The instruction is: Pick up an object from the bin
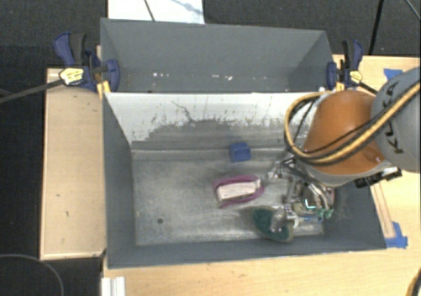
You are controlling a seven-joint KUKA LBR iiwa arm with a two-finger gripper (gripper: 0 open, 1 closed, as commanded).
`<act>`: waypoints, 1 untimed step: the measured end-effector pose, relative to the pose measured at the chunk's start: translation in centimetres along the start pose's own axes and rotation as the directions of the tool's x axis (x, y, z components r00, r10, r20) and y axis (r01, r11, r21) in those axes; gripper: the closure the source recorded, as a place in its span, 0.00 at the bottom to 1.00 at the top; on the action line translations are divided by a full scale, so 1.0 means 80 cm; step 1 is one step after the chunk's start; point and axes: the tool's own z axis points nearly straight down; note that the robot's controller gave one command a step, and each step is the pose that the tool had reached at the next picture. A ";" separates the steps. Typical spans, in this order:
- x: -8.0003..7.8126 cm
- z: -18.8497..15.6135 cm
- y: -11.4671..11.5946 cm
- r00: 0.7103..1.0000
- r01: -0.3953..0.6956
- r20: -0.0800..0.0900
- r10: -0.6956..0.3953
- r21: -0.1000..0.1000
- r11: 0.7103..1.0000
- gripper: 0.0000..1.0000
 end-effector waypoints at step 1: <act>-0.012 0.065 -0.015 0.999 0.017 0.030 -0.017 0.000 1.000 0.00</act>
Offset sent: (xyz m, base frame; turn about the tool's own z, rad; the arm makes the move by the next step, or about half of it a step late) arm 0.0028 -0.0154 -0.0742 -0.0167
